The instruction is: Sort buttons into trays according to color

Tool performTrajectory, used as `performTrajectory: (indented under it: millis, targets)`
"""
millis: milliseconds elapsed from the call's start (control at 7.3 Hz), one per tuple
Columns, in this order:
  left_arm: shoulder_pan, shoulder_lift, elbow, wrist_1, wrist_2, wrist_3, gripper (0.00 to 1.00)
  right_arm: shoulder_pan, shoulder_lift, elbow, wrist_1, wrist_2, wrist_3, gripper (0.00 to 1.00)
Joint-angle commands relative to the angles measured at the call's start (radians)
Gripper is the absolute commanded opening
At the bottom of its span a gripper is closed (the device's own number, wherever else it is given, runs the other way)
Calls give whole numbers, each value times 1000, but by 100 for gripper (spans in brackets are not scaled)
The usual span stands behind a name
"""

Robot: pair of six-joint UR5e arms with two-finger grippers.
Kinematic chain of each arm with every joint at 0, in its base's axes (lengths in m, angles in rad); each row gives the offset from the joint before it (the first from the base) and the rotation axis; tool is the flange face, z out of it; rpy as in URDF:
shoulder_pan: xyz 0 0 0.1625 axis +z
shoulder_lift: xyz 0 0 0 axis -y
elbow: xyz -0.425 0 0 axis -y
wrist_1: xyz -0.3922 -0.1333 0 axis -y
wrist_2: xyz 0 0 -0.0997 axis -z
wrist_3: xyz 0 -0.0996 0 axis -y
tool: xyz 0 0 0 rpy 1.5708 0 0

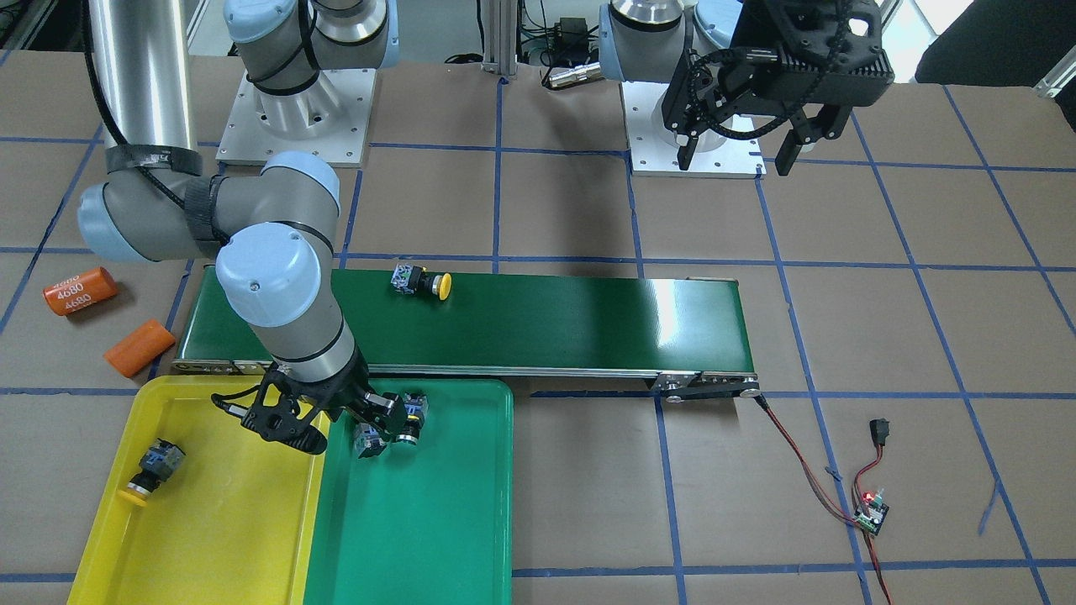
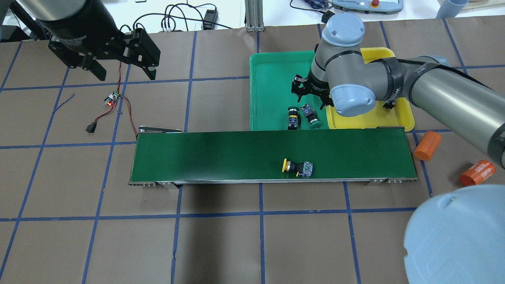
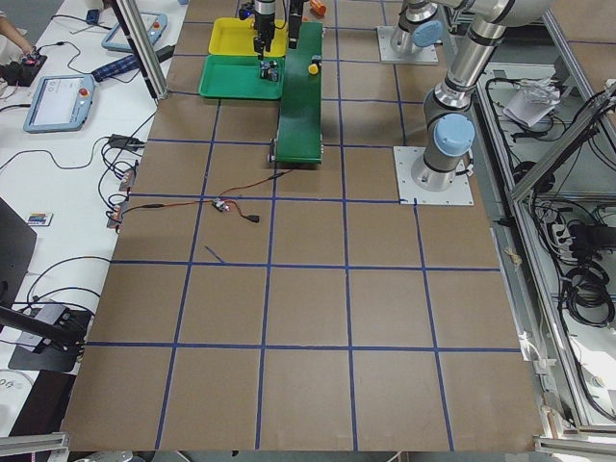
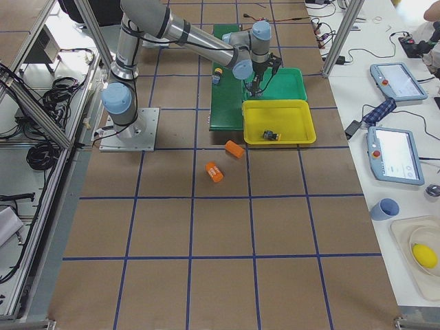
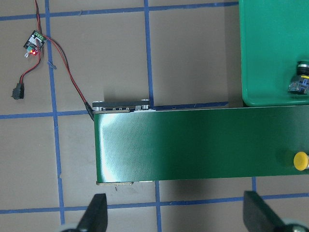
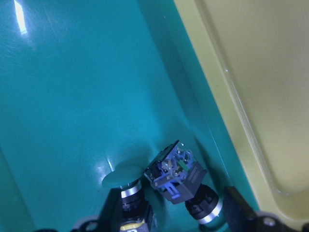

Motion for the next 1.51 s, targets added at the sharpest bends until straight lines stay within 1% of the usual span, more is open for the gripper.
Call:
performTrajectory:
  millis: [0,137,274,411,548,685,822,958,1095,1369]
  targets:
    - [0,-1,0,1,0,0,100,-2,-94,26,58,-13,16,100]
    - [0,0,0,2,-1,0,100,-5,-187,44,192,-53,114,100]
    - [-6,-1,2,4,-1,0,100,-10,-267,59,321,-53,206,100]
    - [0,-1,2,5,-1,0,100,-10,-322,64,378,-55,240,100]
    - [0,0,0,5,0,0,100,-8,-346,72,388,-58,239,100]
    - [-1,-1,3,5,0,0,100,-8,-373,104,438,-58,219,100]
    - [-1,0,2,5,2,0,100,-8,-415,154,448,-56,114,100]
    - [2,1,2,5,5,0,100,-6,-448,219,445,-61,-101,100]
    - [4,1,2,5,5,0,100,-8,-458,262,410,-61,-234,99]
    - [2,-1,6,5,0,0,100,-10,-450,268,400,-65,-514,100]
